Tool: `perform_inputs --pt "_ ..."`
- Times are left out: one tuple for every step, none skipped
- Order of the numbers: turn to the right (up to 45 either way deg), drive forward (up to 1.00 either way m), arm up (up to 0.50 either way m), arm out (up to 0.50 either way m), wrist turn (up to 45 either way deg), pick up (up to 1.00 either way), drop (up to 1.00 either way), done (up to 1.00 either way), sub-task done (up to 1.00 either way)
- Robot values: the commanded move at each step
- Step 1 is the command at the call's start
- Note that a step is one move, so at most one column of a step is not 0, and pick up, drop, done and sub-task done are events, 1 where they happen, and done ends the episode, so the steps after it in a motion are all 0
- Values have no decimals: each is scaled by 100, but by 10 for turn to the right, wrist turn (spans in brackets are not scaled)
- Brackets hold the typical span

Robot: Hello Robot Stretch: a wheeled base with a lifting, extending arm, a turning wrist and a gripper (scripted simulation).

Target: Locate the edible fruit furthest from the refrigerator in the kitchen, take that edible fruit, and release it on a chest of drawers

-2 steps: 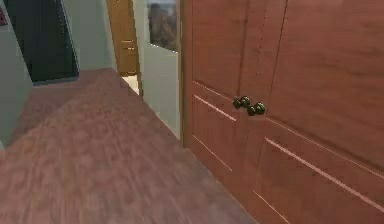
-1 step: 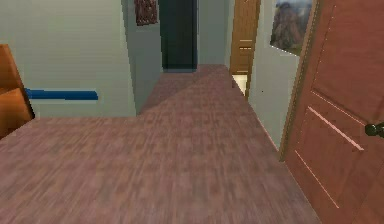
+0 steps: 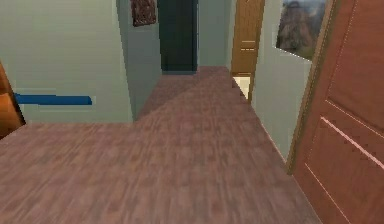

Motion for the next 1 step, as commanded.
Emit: perform_inputs --pt "30 0 0 0 0 0 0 0 0"
